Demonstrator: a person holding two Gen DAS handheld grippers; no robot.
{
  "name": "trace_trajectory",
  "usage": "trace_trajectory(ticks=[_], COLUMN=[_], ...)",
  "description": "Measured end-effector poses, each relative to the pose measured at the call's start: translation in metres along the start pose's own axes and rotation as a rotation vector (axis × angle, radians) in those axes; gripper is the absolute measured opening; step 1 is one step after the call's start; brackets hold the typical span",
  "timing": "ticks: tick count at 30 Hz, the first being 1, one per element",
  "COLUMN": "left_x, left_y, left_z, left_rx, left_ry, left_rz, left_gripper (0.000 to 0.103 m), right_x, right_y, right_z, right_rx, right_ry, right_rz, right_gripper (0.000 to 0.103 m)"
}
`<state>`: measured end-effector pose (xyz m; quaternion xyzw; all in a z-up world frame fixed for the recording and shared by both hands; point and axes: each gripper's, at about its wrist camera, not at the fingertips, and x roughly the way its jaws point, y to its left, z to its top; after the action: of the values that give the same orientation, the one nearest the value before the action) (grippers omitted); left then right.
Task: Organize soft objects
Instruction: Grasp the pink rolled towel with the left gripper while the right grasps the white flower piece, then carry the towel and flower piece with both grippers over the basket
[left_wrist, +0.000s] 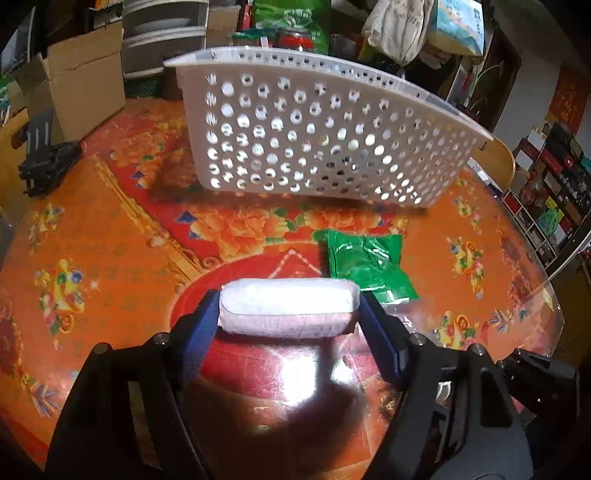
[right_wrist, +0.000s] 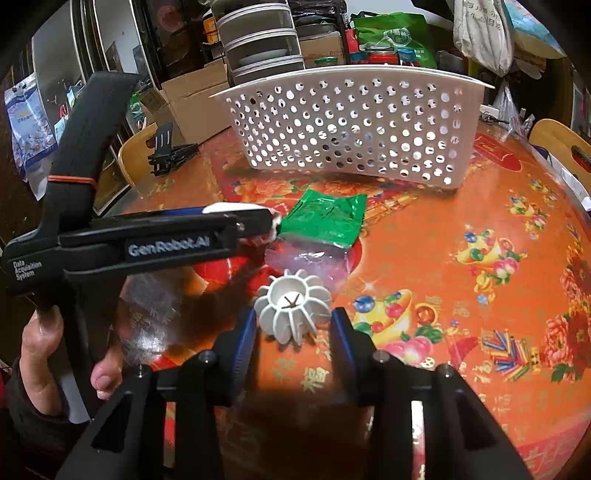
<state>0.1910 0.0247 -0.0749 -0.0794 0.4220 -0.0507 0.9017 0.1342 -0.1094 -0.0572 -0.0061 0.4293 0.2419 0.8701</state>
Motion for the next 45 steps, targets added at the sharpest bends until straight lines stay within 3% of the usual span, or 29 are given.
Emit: trace_trajectory(ticks=[13, 23, 34, 45], left_x=[-0.037, -0.063, -0.091, -0.101], left_y=[0.012, 0.004, -0.014, -0.031], left_z=[0.01, 0.027, 0.062, 0.13], left_rx=[-0.015, 0.012, 0.07, 0.104], left_ry=[-0.079, -0.119, -0.17, -0.203], left_rz=[-0.005, -0.009, -0.011, 0.003], left_gripper=[0.073, 0.073, 0.073, 0.073], right_x=[-0.03, -0.055, -0.08, -0.085], right_y=[-0.005, -0.015, -0.038, -0.05], right_z=[0.003, 0.027, 0.079, 0.144], right_rx=[-0.015, -0.021, -0.018, -0.047], right_ry=[-0.076, -0.139, -0.197, -0.211], right_rz=[0.003, -0.032, -0.081, -0.147], right_gripper=[0.041, 0.041, 0.041, 0.041])
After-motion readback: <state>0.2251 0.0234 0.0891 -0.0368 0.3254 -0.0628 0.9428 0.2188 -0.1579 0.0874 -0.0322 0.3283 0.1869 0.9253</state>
